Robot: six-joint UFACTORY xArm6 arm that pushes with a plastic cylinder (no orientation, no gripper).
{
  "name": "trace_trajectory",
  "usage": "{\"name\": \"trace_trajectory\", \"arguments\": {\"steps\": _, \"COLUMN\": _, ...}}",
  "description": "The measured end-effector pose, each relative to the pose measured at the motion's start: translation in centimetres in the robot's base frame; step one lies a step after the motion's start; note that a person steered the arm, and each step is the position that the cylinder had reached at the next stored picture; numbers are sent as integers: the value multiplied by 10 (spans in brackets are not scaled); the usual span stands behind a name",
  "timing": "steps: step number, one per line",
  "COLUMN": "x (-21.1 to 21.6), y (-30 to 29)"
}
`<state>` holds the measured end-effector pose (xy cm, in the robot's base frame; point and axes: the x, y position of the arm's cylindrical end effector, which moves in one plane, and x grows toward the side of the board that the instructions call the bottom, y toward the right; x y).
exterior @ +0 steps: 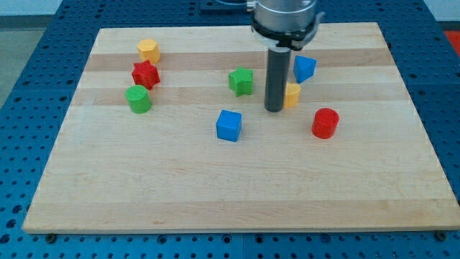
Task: Push the green star to the left side of red star
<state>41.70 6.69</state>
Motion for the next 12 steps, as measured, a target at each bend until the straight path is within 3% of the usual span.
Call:
{"name": "trace_trajectory", "arguments": {"steps": 3, "x": -28, "y": 8}}
{"name": "trace_trajectory", "arguments": {"steps": 6, "x": -61, "y": -75}}
{"name": "trace_trajectory", "arguments": {"steps": 9, "x": -17, "y": -106}}
{"name": "trace_trajectory", "arguments": {"steps": 12, "x": -52, "y": -112}}
